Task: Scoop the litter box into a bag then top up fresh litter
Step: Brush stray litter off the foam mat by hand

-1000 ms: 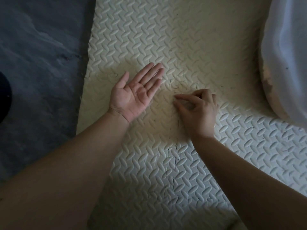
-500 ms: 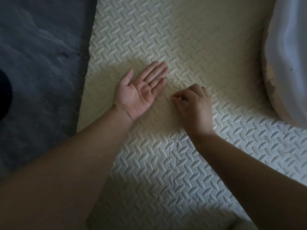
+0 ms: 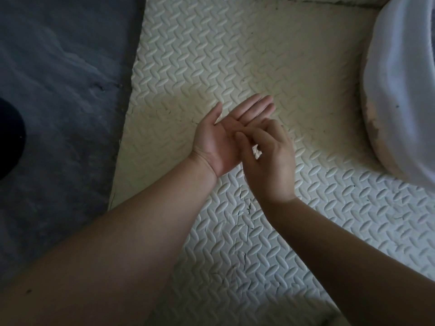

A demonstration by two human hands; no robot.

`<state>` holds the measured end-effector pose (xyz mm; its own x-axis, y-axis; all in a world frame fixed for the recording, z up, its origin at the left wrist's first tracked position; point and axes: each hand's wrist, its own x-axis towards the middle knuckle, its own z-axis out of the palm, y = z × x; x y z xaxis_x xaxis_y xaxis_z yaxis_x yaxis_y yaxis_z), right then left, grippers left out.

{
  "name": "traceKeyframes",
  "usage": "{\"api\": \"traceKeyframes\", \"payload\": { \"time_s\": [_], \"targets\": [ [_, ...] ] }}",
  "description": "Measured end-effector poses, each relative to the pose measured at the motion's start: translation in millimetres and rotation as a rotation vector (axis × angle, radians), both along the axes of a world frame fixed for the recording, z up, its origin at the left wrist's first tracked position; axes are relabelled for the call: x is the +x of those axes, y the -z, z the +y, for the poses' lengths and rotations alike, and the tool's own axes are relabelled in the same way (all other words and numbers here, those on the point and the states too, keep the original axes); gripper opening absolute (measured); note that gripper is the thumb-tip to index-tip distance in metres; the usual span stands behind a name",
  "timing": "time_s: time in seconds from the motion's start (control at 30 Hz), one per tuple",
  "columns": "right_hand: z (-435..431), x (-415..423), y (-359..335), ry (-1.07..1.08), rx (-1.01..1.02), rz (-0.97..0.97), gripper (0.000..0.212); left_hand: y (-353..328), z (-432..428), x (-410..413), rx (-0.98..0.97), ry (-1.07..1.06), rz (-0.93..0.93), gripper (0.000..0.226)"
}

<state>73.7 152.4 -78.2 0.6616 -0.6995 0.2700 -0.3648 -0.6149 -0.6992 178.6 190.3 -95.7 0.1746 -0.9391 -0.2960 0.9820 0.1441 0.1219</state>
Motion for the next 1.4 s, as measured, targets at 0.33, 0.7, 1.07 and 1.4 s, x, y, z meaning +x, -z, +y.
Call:
{"api": "traceKeyframes", "payload": {
  "time_s": [0.33,0.7,1.07,1.4],
  "targets": [
    [4,-3,-3,0.034,0.067,-0.066,0.020,-8,-1,-2,-0.016,-0.021,0.006,0.067],
    [6,2,-8,0.040,0.091,-0.080,0.014,-6,-2,-5,-0.032,0.007,-0.046,0.067],
    [3,-21,-6,-0.014,0.059,-0.093,0.021,0,4,-6,-0.007,-0.007,0.014,0.065],
    [-17,-112,28,-0.065,0.012,0.286,0.034,8,16,-7,0.006,0.020,0.084,0.067]
  ]
}}
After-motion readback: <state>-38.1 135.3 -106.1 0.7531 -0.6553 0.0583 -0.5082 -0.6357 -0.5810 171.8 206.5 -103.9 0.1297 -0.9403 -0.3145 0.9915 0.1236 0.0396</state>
